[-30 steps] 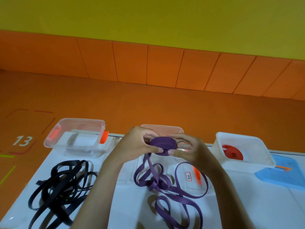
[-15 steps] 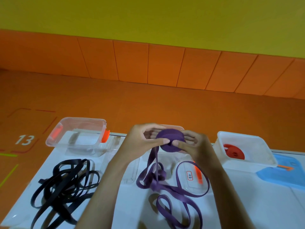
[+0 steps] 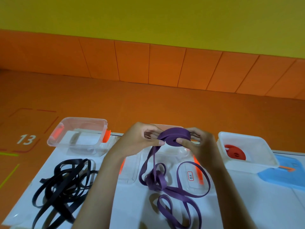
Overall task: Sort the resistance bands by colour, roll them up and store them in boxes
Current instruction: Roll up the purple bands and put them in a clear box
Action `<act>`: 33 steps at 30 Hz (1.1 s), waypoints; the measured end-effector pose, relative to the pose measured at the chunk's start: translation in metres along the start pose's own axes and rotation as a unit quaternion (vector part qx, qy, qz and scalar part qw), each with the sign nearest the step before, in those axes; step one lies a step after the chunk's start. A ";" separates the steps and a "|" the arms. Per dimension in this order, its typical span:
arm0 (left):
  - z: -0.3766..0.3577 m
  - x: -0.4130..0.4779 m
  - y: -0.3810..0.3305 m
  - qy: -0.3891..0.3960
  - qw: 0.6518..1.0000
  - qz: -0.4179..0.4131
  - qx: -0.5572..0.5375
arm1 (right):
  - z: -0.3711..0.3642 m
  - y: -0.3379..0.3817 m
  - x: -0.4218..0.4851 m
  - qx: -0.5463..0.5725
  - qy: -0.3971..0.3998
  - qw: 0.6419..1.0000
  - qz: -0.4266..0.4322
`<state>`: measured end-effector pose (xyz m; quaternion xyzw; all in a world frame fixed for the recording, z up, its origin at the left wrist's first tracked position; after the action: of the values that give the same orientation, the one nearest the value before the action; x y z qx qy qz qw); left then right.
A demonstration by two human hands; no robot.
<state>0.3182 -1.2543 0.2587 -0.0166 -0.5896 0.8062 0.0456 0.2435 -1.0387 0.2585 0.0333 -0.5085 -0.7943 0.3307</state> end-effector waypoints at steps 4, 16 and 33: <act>-0.003 0.002 0.002 -0.043 0.999 -0.010 -0.011 | 0.000 -0.003 -0.001 0.033 -0.012 0.999 -0.016; -0.015 -0.001 0.009 -0.066 0.986 -0.013 -0.155 | -0.022 -0.018 -0.013 0.348 0.020 0.921 -0.176; -0.012 0.000 -0.008 -0.022 0.999 -0.032 -0.022 | -0.001 0.009 -0.006 0.165 0.121 0.976 -0.075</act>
<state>0.3196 -1.2401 0.2625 0.0187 -0.6080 0.7916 0.0582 0.2528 -1.0389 0.2639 0.2219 -0.5849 -0.7120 0.3190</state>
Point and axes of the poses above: each hand's wrist, its own x-axis towards the middle knuckle, its own z-axis out of the back of the hand, y = z × x, the point moved 4 cm from there along x, towards the middle knuckle, and after that the axes turned 4 degrees about y, right-handed, at the moved point
